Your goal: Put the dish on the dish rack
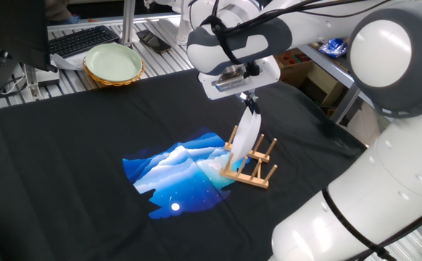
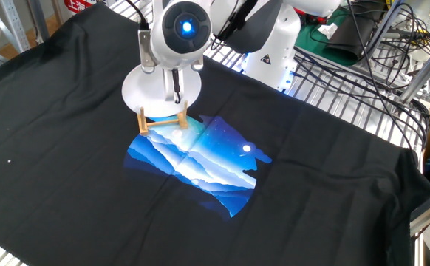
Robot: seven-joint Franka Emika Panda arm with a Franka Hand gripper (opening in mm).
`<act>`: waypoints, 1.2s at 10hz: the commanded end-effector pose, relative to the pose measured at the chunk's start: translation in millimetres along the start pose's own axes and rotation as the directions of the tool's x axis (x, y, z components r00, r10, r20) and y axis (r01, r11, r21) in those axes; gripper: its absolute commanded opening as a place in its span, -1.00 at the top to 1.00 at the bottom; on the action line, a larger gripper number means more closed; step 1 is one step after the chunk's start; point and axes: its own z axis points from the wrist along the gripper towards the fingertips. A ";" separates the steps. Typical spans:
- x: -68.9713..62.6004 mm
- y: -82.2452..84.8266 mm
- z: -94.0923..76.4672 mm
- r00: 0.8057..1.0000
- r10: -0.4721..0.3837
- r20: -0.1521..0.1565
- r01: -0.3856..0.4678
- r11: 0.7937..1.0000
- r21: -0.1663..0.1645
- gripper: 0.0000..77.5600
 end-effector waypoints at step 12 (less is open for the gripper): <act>0.5 22.5 18.7 1.000 0.009 0.019 -0.009 1.000 -0.013 0.97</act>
